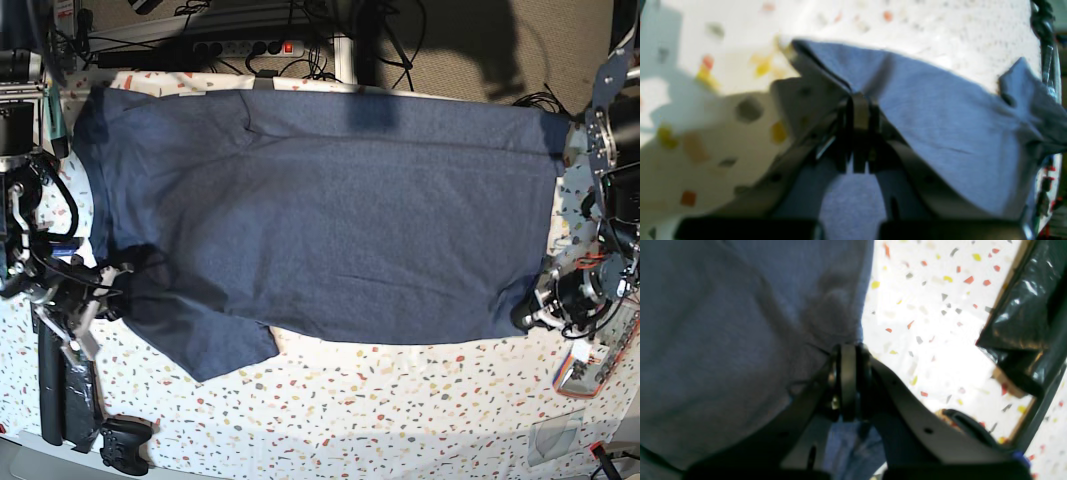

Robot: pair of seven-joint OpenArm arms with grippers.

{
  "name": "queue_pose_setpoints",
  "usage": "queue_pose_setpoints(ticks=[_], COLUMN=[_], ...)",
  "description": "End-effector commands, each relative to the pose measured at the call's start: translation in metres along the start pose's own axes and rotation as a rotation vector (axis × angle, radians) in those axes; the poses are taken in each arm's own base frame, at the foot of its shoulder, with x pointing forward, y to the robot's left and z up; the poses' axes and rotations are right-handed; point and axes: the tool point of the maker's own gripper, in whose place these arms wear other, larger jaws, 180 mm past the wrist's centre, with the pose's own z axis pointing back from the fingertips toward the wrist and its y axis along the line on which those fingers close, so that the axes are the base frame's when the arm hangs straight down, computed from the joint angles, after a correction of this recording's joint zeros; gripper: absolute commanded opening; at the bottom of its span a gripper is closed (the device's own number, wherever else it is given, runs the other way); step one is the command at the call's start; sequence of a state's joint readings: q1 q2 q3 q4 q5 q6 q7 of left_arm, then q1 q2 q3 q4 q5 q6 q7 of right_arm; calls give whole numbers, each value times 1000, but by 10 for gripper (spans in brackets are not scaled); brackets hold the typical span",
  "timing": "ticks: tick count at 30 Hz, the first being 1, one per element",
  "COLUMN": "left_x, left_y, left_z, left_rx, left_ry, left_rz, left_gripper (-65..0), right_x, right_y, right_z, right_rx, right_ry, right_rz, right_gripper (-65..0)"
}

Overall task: Fold the T-shirt properly
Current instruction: 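Lift the hem and fold it over onto the collar edge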

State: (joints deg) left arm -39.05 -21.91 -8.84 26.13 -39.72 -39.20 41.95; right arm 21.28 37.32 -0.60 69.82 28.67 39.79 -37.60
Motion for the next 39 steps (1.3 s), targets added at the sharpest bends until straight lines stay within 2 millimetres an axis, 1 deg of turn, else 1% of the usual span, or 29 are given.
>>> queue_pose_setpoints(ticks=[1, 3, 6, 9, 12, 16, 18, 20, 23, 27, 30, 32, 36, 39], left_x=[31, 35, 32, 22, 6, -20, -30, -36, -39, -45, -57, -68, -86, -91], left_y=[-12, -24, -34, -38, -40, -37, -33, -28, -18, -5, 0, 2, 8, 10], left_z=[8, 14, 22, 35, 52, 74, 84, 96, 116, 142, 154, 158, 161, 160], left_rx=[-35, -63, -81, -88, -85, -51, -38, -22, -5, 25, 41, 47, 59, 68], left_ry=[-72, -84, -96, -108, -95, -47, -48, -64, -111, -156, -156, -138, -102, -91], left_rz=[-42, -81, -147, -200, -251, -333, -339, -328, -283, -234, -217, -206, -187, -191], left_gripper=[-650, -650, -650, -650, -650, -650, -650, -650, -650, -650, -650, -650, -650, -650], right_x=[19, 14, 9, 3, -6, -16, -20, -27, -39, -54, -68, -80, -100, -110], right_y=[-16, -21, -19, -10, -3, 0, 0, -2, -4, -5, -4, -1, 12, 23], right_z=[14, 22, 35, 49, 62, 82, 94, 106, 122, 139, 145, 147, 144, 138], right_rx=[-35, -49, -54, -62, -72, -100, -107, -129, -162, -184, -190, -185, -165, -155], right_ry=[-63, -80, -103, -112, -112, -139, -149, -141, -123, -103, -73, -44, -8, -11], right_rz=[0, -31, -52, -27, -11, -34, -53, -54, -47, -59, -75, -82, -117, -166], right_gripper=[-650, -650, -650, -650, -650, -650, -650, -650, -650, -650, -650, -650, -650, -650])
